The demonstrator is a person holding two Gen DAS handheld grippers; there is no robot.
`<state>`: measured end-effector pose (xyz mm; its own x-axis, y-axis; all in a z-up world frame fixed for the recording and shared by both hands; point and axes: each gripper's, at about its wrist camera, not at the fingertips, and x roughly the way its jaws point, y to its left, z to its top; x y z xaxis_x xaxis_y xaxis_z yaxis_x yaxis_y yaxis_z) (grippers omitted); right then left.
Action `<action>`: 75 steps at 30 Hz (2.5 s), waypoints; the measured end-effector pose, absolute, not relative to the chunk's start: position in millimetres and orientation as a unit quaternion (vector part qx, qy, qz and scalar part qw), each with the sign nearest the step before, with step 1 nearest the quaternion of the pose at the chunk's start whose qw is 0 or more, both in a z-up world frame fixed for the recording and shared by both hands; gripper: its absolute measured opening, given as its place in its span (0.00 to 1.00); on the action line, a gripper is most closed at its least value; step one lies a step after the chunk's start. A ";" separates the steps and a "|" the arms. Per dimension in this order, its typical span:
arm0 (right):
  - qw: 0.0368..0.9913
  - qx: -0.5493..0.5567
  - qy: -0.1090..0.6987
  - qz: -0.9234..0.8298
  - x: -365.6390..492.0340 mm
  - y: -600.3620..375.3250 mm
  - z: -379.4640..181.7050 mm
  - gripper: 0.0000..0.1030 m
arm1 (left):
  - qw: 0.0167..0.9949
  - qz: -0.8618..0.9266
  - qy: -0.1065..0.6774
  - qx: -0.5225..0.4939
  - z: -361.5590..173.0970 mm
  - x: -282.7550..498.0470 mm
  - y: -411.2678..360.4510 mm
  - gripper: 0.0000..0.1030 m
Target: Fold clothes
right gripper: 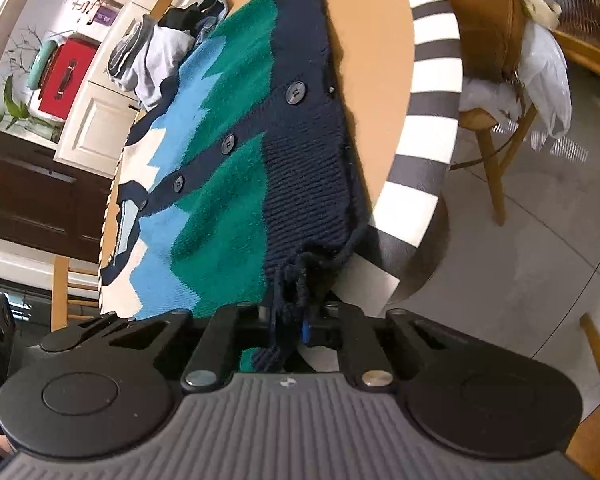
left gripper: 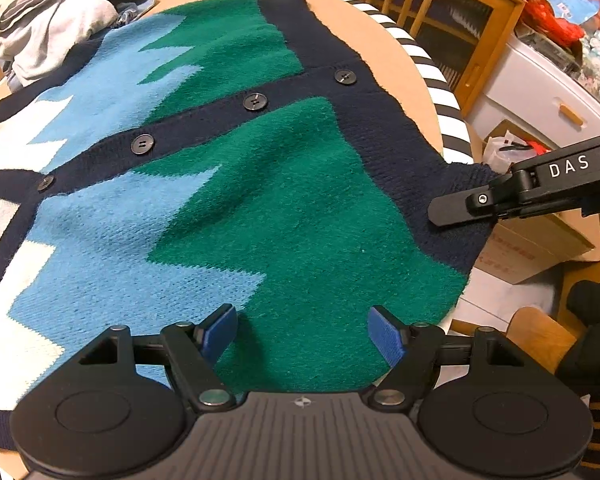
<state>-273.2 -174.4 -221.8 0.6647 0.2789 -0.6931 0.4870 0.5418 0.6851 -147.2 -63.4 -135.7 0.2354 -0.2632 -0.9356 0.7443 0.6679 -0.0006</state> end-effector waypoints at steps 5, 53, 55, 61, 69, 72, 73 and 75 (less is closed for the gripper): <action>0.796 0.432 0.420 -0.065 -266.1 -167.6 -207.3 0.10 | 0.757 -0.328 0.520 0.221 -132.7 -142.2 -54.0 0.73; 0.768 0.374 0.493 -0.166 -197.3 -120.8 -190.8 0.11 | 0.805 -0.267 0.527 0.044 -132.1 -3.1 282.6 0.77; 0.766 0.383 0.489 -0.168 -198.4 -122.1 -191.7 0.12 | 0.804 -0.268 0.529 0.049 -132.7 -2.1 279.4 0.81; 0.765 0.384 0.490 -0.165 -198.2 -121.9 -192.0 0.13 | 0.798 -0.285 0.527 0.064 -131.9 -8.6 267.7 0.82; 0.765 0.388 0.489 -0.160 -198.5 -123.9 -192.8 0.14 | 0.790 -0.296 0.535 0.041 -130.7 -10.4 265.6 0.77; 0.764 0.391 0.489 -0.158 -198.9 -124.8 -193.3 0.14 | 0.792 -0.291 0.536 0.037 -129.0 -9.7 268.8 0.62; 0.764 0.390 0.489 -0.157 -198.4 -124.7 -193.3 0.14 | 0.790 -0.291 0.539 0.028 -128.6 -8.4 271.1 0.57; 0.764 0.388 0.491 -0.155 -197.5 -124.5 -193.1 0.14 | 0.785 -0.290 0.547 0.006 -128.6 -5.5 277.2 0.52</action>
